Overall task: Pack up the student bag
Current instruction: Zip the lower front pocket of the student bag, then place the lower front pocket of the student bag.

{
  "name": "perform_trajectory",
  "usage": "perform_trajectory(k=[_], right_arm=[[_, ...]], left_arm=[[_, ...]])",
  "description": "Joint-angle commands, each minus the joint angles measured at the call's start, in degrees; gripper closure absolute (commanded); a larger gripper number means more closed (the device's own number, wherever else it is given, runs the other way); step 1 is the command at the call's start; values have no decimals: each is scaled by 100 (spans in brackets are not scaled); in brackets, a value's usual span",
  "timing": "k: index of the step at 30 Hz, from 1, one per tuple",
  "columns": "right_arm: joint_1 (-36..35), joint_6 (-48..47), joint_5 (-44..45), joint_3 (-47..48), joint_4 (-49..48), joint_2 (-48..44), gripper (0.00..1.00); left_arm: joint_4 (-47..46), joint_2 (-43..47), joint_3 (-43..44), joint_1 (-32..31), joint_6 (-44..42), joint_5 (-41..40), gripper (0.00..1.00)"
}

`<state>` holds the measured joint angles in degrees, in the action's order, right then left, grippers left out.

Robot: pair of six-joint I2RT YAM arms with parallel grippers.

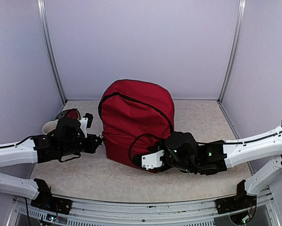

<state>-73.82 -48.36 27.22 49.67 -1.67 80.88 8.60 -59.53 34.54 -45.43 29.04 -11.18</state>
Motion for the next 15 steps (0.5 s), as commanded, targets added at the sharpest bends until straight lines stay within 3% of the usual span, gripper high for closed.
perform_trajectory(k=[1,7,10,15], right_arm=[[35,248,558,-159,988,-292,100],[-86,422,371,-17,896,-363,100],[-196,951,-362,490,1272,-509,82],[-203,1780,-2781,1233,1440,-1045,58]], left_arm=[[633,-28,-154,484,169,-804,100],[274,-150,-255,115,89,-645,100],[62,-115,-291,-101,-1,-596,100],[-172,-158,-258,-469,-263,-794,100]])
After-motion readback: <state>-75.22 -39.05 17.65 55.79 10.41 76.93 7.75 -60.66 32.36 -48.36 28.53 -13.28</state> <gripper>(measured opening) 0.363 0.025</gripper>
